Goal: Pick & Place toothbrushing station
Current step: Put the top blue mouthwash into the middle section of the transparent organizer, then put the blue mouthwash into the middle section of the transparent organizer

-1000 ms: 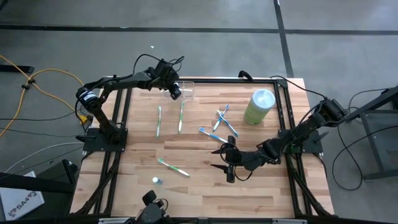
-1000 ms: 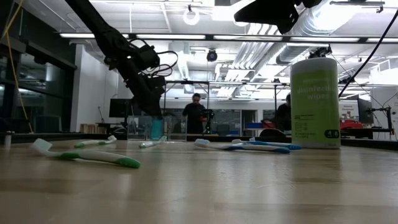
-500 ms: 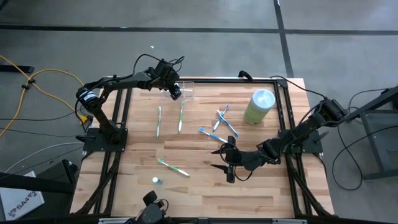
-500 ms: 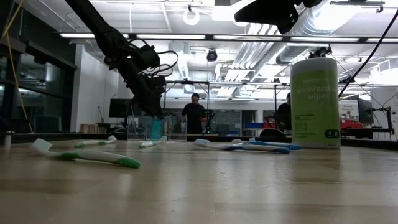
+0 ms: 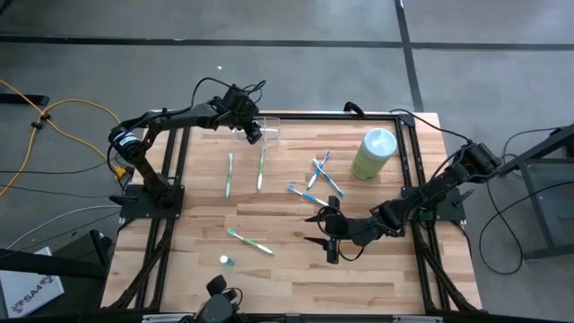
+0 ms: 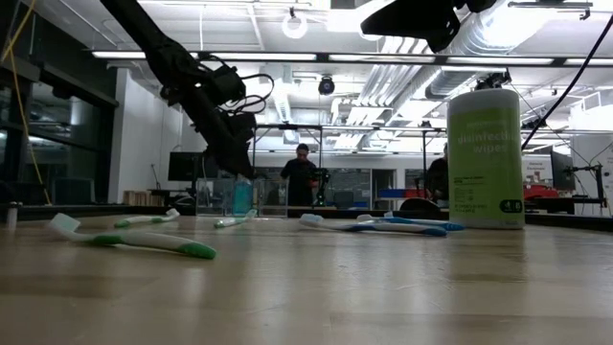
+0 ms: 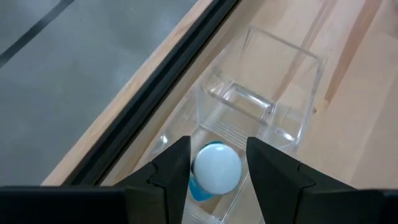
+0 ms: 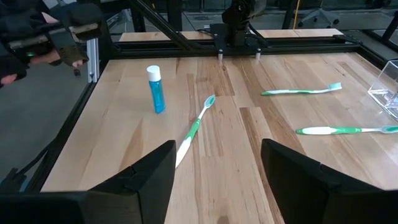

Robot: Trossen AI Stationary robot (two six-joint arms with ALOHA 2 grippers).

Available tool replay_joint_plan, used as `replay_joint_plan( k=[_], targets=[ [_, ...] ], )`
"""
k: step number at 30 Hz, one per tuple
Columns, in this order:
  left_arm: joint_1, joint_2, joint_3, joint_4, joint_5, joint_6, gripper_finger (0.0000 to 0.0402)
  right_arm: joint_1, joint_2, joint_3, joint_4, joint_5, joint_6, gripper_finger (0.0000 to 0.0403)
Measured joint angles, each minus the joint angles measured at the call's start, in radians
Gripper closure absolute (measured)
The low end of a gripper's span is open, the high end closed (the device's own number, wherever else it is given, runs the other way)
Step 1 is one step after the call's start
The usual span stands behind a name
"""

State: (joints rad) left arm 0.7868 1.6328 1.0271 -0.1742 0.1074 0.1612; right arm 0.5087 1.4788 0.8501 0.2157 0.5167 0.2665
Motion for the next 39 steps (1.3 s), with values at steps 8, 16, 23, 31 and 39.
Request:
replay_joint_plan(
  k=[8,16,23,31,39],
  targets=[
    [0.0,-0.026,0.0,0.003,-0.006,0.008,0.0249,0.0,0.0,0.0,-0.002,-0.004,0.0,0.0176],
    [0.0,-0.027,0.0,0.016,-0.009,0.023,0.0249,0.0,0.0,0.0,-0.003,-0.024,0.001,0.0176],
    [0.0,-0.027,0.007,0.046,-0.01,0.024,0.0249,0.0,0.0,0.0,-0.003,-0.024,0.001,0.0176],
    [-0.008,-0.036,0.017,0.045,0.048,-0.001,0.0249,0.0,0.0,0.0,-0.003,-0.022,0.001,0.0176],
    [-0.123,-0.175,0.018,-0.051,0.115,-0.05,0.0249,0.0,0.0,0.0,-0.018,-0.022,0.001,0.0176]
  ],
)
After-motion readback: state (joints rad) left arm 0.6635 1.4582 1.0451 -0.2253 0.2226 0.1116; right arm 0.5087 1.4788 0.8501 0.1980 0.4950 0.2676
